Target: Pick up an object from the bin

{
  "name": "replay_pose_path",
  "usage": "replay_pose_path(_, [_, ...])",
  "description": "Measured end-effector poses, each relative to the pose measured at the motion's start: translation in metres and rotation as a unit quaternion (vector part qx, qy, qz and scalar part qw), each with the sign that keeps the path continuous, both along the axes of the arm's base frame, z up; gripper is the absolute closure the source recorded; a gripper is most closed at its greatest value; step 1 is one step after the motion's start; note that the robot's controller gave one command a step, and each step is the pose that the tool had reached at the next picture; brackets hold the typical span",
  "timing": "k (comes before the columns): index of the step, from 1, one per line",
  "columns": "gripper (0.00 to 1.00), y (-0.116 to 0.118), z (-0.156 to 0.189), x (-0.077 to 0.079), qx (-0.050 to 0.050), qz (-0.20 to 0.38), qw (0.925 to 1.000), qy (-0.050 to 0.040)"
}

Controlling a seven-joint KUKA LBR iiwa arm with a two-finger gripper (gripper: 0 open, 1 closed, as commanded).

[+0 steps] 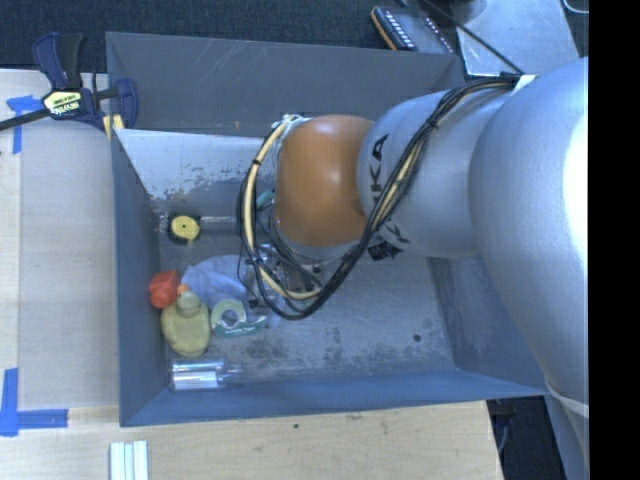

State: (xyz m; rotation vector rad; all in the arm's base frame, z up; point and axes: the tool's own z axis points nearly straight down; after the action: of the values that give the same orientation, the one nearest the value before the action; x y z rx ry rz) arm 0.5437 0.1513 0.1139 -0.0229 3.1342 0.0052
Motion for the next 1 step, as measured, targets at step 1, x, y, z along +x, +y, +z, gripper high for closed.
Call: replay_pose_path(1, [1.00,-0.0001,0.0218,0.0000,0.000,0.000,1.0000,-0.0001])
